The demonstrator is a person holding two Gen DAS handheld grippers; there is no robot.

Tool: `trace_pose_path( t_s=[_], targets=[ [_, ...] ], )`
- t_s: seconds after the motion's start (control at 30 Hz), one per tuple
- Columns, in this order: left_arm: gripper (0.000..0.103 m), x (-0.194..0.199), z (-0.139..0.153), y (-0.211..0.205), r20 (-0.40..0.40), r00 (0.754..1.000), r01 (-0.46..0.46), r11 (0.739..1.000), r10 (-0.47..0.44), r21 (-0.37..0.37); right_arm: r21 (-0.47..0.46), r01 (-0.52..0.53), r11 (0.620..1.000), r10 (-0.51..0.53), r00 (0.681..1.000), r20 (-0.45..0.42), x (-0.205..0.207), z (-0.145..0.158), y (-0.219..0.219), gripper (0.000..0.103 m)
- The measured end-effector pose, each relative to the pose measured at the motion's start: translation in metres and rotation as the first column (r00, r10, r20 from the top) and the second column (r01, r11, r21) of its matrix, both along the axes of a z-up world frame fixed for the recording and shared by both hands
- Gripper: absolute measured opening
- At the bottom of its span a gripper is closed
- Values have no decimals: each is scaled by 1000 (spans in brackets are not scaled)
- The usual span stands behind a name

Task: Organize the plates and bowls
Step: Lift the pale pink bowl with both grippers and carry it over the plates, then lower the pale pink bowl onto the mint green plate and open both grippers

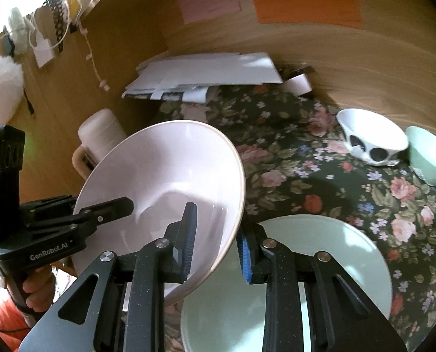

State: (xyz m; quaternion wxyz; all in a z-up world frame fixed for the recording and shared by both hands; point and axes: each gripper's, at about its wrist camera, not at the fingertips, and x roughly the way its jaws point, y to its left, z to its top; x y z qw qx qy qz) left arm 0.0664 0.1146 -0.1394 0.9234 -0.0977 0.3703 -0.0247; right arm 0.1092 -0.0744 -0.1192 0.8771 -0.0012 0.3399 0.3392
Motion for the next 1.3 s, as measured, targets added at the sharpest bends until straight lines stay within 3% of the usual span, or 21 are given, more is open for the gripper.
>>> trace_pose_path(
  t_s=[0.83, 1.07, 1.2, 1.3],
  targets=[
    [25, 4, -48, 43, -99, 995, -21, 998, 15, -58, -181, -79, 980, 60, 993, -104, 18, -37, 52, 24],
    [25, 5, -50, 42, -98, 995, -13, 998, 7, -60, -193, -92, 977, 72, 992, -107, 20, -39, 53, 26],
    [25, 1, -43, 39, -55, 998, -38, 999, 38, -6, -192, -94, 977, 77, 993, -91, 19, -36, 52, 26],
    [28, -1, -37, 41, -43, 998, -45, 999, 45, -8, -180, -91, 979, 76, 993, -90, 19, -34, 48, 26]
  ],
)
